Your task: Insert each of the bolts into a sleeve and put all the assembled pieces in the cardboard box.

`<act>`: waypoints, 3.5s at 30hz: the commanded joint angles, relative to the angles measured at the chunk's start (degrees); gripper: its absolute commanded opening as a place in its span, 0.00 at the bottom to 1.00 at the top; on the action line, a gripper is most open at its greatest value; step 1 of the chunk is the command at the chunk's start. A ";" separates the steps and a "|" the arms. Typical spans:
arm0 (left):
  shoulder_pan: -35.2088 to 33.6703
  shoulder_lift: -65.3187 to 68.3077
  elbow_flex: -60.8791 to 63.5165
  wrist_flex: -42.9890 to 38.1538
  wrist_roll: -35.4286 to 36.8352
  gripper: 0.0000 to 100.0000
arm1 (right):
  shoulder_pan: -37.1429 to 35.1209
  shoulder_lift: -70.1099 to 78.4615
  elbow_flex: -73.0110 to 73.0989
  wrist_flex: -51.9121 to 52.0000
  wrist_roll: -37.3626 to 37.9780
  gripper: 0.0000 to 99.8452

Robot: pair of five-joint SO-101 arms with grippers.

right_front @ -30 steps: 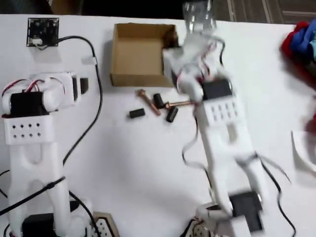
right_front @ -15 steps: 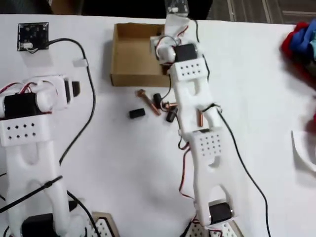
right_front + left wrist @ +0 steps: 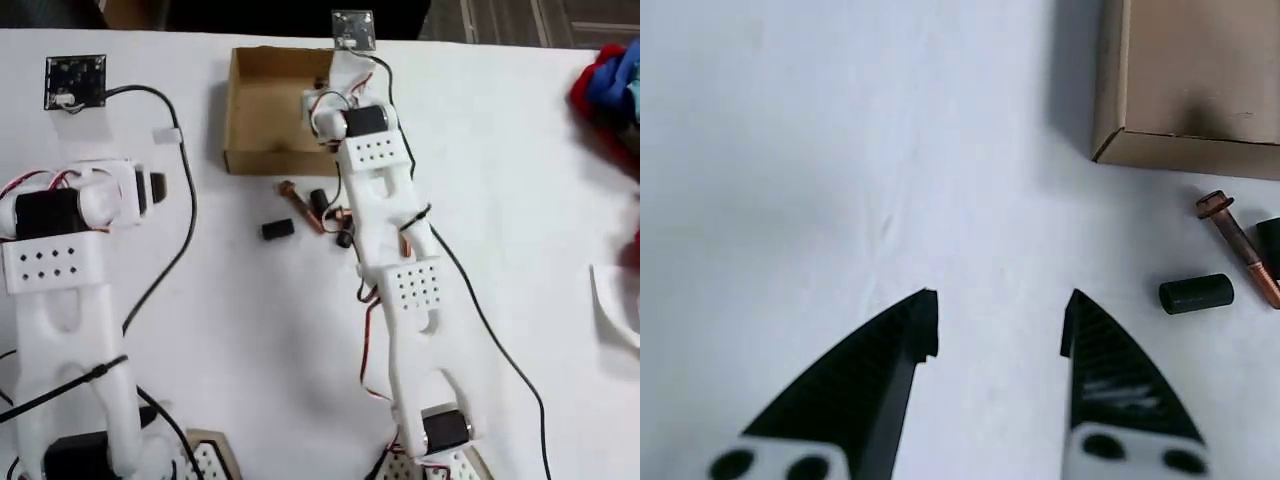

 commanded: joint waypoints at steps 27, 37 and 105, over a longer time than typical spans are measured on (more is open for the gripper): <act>-0.35 -0.70 -0.04 0.35 -0.70 0.21 | 0.66 2.24 0.44 -4.70 3.43 0.02; -0.35 -0.70 -0.04 0.35 -0.70 0.21 | 0.66 4.18 -0.09 -4.70 3.43 0.02; -29.71 -0.35 5.05 -9.41 -5.19 0.21 | -16.04 -4.97 4.84 41.54 62.42 0.13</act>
